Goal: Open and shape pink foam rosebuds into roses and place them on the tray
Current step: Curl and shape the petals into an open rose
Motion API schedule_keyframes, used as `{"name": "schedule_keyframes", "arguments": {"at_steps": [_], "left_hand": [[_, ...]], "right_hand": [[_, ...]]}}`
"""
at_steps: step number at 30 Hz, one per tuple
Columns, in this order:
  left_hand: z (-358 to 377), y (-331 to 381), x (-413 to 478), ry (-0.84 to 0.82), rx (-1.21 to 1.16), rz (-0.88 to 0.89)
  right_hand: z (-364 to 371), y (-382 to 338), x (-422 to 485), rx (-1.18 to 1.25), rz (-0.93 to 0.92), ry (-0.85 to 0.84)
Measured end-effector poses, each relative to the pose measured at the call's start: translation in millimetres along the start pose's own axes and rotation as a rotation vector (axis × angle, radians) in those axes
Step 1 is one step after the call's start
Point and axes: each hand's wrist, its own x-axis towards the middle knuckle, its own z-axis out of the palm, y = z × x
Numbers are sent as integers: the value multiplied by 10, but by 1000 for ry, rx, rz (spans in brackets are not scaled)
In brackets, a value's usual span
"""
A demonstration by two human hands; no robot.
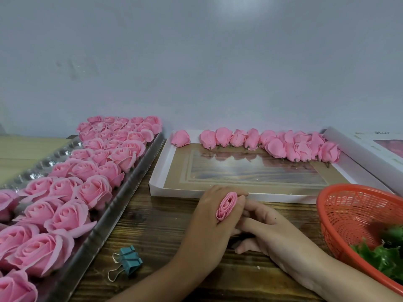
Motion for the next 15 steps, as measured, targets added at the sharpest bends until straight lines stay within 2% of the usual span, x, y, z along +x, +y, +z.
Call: {"name": "schedule_keyframes", "arguments": {"at_steps": [6,10,15], "left_hand": [[-38,55,16,-1,-96,-83],[-52,83,17,23,-118,-91],[-68,101,3,-23,-122,-71]], "right_hand": [[-34,9,-4,-14,-38,-48],[-25,35,-13,-119,-133,-54],[4,67,-2,-211,-251,-24]]}}
